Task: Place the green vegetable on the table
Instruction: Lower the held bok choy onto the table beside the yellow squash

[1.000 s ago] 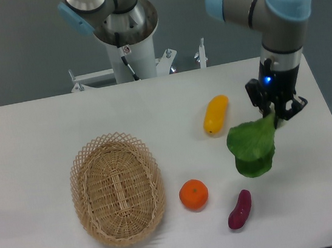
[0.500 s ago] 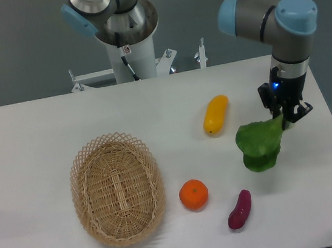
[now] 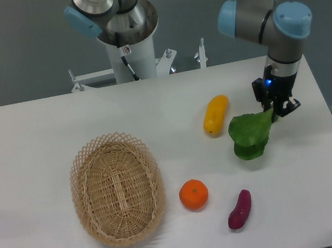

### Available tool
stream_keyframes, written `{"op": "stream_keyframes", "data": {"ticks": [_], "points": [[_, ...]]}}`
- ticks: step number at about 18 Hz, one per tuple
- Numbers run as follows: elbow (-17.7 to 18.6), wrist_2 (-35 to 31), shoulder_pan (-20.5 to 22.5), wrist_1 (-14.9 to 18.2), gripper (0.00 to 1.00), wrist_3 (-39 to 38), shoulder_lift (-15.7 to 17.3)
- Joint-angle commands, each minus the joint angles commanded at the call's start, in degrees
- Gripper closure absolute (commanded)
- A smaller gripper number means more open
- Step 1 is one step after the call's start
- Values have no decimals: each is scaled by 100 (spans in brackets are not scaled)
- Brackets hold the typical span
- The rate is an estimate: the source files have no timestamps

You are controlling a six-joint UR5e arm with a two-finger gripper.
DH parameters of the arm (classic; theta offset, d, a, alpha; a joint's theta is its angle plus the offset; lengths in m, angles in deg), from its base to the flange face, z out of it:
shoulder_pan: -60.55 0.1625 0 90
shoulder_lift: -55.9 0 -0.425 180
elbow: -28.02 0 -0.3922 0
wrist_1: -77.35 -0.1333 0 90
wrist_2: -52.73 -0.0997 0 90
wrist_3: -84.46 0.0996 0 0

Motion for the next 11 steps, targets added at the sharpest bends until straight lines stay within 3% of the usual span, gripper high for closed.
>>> {"op": "stream_keyframes", "data": {"ticks": [5,9,11], "points": [[9,-9,-26,0,59,-9,-62],[-44,0,-35,-9,3,-9,-71],[-70,0,-53,-9,0,-26,-53]]}}
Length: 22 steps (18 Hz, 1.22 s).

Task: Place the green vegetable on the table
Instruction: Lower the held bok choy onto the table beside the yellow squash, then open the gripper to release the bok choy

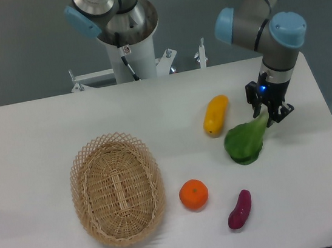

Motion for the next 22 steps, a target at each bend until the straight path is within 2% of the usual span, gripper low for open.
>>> {"op": "stream_keyframes", "data": {"ticks": [2,4,8,11,15,17,22], "points": [[-70,0,0,9,0,-70,53],[-298,0,-105,17,0,-315,88],[-755,-18,-588,44,0,-1439,228],[-992,-35,-896,70,0,-1915,369],[-1178,-35,-967,184,0,-2312,641],[-1396,-26,-949,595,0,-2303,747],[-2328,-26,-695,2133,0,-2137,774]]}}
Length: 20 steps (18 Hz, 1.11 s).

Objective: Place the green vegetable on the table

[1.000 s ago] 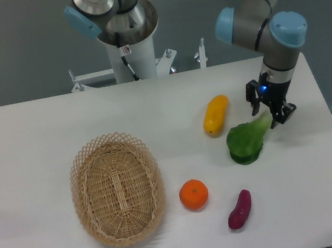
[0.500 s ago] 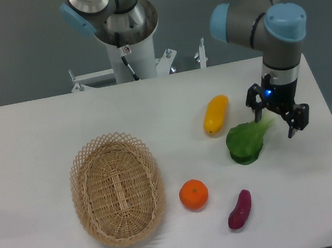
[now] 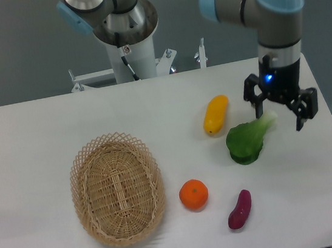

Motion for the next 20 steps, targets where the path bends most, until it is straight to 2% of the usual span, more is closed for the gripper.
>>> {"op": "stream_keyframes", "data": {"ticks": [3,6,10,20], "points": [[-317,9,255,748,0,517,0],[-406,9,562,1110,0,1220,0],[-406,9,721,1304,0,1723,9],[-336,9,730,1277,0,1723,9]]}}
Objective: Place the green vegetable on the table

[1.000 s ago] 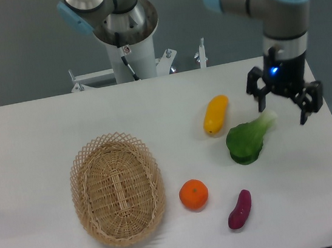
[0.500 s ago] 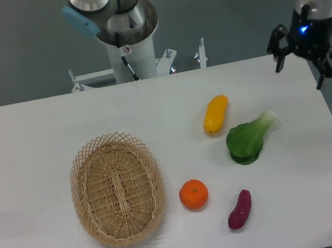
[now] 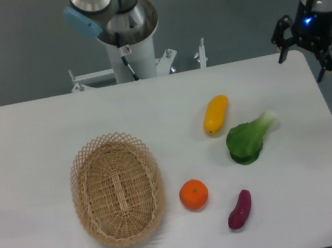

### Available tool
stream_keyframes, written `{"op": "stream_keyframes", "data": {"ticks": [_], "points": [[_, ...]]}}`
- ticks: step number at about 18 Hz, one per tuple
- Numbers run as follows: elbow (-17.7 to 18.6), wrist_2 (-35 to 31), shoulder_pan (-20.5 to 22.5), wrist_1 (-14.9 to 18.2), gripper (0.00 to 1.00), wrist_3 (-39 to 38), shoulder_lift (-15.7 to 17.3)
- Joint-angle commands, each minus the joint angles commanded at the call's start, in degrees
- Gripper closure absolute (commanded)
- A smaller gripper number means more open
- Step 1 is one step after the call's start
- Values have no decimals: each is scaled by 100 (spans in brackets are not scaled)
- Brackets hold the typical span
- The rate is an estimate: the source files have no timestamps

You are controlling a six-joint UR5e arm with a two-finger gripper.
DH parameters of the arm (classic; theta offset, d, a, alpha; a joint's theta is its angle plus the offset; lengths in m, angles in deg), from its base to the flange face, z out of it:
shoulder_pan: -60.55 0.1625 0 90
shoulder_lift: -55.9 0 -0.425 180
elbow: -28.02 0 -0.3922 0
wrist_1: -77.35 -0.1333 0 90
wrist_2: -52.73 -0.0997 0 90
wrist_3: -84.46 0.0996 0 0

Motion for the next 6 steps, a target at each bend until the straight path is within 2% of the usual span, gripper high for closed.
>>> {"op": "stream_keyframes", "data": {"ticks": [6], "points": [[9,0,-35,-26,0,-9,35]]}}
